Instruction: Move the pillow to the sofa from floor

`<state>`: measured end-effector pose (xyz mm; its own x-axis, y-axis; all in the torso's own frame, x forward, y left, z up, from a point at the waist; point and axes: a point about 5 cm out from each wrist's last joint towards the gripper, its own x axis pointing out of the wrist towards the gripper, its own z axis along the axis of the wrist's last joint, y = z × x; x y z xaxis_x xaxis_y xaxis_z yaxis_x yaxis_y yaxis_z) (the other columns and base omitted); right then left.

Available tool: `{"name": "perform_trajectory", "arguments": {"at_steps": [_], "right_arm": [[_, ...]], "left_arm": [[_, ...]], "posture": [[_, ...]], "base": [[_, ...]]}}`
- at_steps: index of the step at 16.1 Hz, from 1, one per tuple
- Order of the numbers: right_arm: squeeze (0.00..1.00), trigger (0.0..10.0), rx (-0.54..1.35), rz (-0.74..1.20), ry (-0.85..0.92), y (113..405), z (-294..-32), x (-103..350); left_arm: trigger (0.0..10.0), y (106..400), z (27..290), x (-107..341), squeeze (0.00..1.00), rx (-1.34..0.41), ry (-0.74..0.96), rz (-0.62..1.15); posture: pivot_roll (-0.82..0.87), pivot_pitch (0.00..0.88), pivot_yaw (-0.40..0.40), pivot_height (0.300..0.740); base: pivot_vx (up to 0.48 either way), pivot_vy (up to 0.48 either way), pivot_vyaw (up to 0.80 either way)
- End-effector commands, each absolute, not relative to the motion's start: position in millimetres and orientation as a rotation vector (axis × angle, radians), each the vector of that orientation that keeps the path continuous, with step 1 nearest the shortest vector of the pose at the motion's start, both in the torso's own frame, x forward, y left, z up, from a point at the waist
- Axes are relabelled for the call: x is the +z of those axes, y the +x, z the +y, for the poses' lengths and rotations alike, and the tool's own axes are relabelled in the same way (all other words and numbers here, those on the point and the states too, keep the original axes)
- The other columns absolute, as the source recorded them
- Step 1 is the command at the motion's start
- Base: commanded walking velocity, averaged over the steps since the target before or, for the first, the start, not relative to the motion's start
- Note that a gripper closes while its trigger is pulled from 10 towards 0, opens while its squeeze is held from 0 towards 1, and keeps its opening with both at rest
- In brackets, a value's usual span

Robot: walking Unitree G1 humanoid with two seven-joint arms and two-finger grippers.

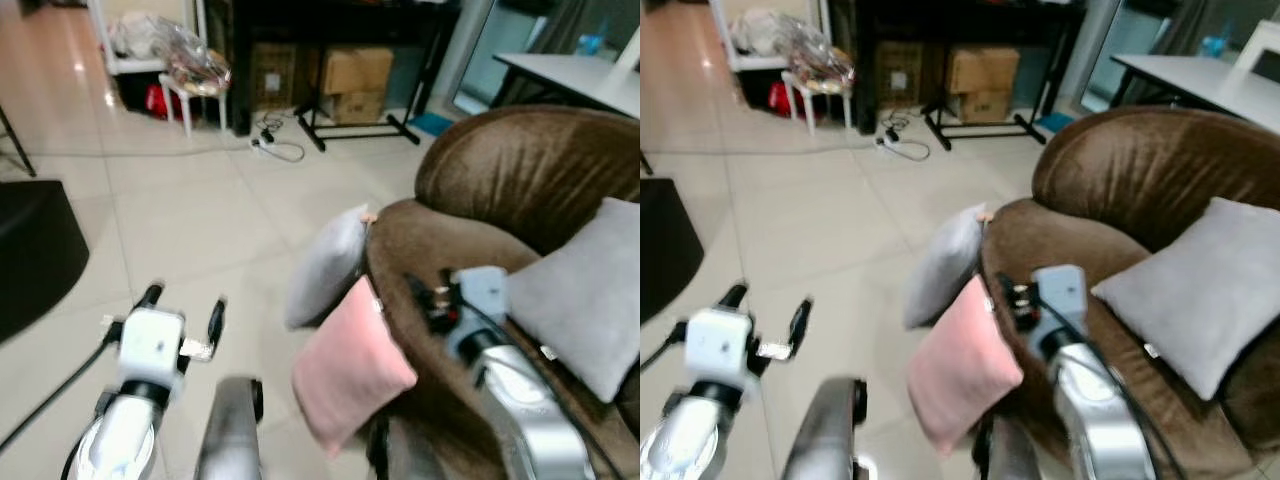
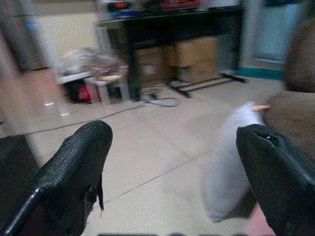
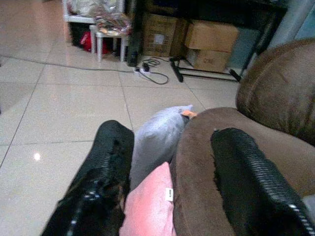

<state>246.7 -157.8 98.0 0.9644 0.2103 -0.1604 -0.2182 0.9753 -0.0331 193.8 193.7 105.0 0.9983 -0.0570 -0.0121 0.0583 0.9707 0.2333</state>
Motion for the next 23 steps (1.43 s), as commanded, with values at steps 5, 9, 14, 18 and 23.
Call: {"name": "perform_trajectory", "arguments": {"at_steps": [5, 9, 14, 18, 23], "right_arm": [[1.00, 10.0, 0.209, 0.191, -0.080, 247.5, -157.2, 93.9], [1.00, 10.0, 0.206, 0.190, -0.092, 247.3, -155.8, 94.2], [1.00, 10.0, 0.247, 0.204, -0.067, 245.0, -148.4, 93.1], [1.00, 10.0, 0.256, 0.206, -0.060, 245.1, -146.6, 92.5], [1.00, 10.0, 0.265, 0.218, -0.060, 245.6, -147.3, 91.2]], "left_arm": [[10.0, 189.2, 196.8, 101.5, 1.00, -0.036, 0.228, 0.022], [10.0, 189.0, 197.1, 101.7, 1.00, -0.040, 0.228, 0.022], [10.0, 189.2, 198.0, 102.2, 1.00, -0.042, 0.232, 0.023], [10.0, 188.9, 198.8, 102.5, 1.00, -0.040, 0.235, 0.023], [10.0, 188.9, 199.0, 101.9, 1.00, -0.041, 0.249, 0.026]], "posture": [[0.05, 0.013, -0.114, 0.597], [0.06, 0.016, -0.111, 0.597], [0.06, 0.017, -0.112, 0.597], [0.06, 0.018, -0.114, 0.597], [0.06, 0.018, -0.111, 0.597]], "base": [[0.051, 0.000, 0.00], [0.276, 0.000, 0.60], [0.280, 0.000, 0.00], [0.280, 0.000, 0.40], [0.158, 0.000, 0.00]]}}
